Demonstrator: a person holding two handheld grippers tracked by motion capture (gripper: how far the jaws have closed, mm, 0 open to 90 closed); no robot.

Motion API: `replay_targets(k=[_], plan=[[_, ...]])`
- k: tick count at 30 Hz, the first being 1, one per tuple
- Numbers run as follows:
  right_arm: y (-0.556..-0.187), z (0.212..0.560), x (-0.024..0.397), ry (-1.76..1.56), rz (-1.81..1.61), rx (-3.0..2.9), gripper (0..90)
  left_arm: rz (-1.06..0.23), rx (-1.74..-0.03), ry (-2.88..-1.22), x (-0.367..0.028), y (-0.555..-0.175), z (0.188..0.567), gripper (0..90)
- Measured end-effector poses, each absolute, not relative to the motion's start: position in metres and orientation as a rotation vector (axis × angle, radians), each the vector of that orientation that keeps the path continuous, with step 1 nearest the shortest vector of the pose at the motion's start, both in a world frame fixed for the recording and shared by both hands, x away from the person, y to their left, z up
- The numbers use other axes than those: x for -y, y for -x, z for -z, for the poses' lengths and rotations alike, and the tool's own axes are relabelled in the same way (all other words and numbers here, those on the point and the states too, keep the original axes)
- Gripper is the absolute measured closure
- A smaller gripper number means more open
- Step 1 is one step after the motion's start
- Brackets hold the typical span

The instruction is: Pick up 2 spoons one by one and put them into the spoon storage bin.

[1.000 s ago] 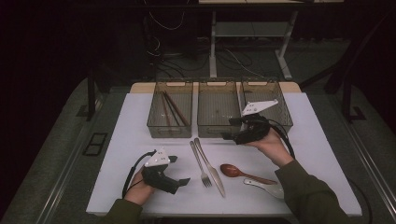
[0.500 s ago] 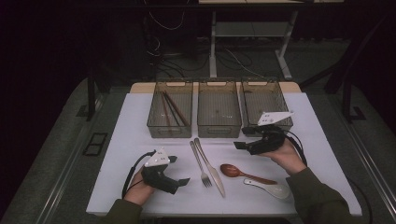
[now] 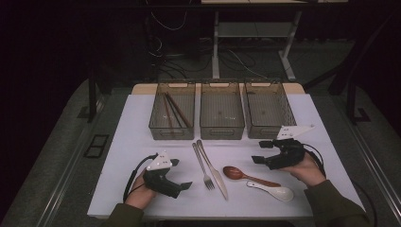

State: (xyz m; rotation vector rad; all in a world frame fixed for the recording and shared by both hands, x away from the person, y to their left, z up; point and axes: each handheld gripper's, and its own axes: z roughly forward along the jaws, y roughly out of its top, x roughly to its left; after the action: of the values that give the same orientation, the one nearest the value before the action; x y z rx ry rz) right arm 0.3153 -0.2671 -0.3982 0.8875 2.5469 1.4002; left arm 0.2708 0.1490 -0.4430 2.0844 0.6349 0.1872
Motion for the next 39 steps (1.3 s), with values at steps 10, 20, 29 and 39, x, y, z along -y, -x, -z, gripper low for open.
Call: replay_targets(k=[10, 20, 29, 39], plan=[[-0.298, 0.409, 0.288, -0.913, -1.373, -2.552, 28.0, -0.204, -0.652, -2.074, -0.153, -0.272, 0.443, 4.7], [-0.282, 0.422, 0.302, -0.927, -1.376, -2.57, 28.0, -0.211, -0.684, -2.063, -0.156, -0.272, 0.443, 4.5], [-0.262, 0.429, 0.315, -0.954, -1.342, -2.568, 28.2, -0.19, -0.675, -2.056, -0.159, -0.272, 0.442, 2.1], [-0.245, 0.435, 0.33, -1.004, -1.36, -2.568, 28.7, -0.197, -0.688, -2.063, -0.157, -0.273, 0.444, 2.1]])
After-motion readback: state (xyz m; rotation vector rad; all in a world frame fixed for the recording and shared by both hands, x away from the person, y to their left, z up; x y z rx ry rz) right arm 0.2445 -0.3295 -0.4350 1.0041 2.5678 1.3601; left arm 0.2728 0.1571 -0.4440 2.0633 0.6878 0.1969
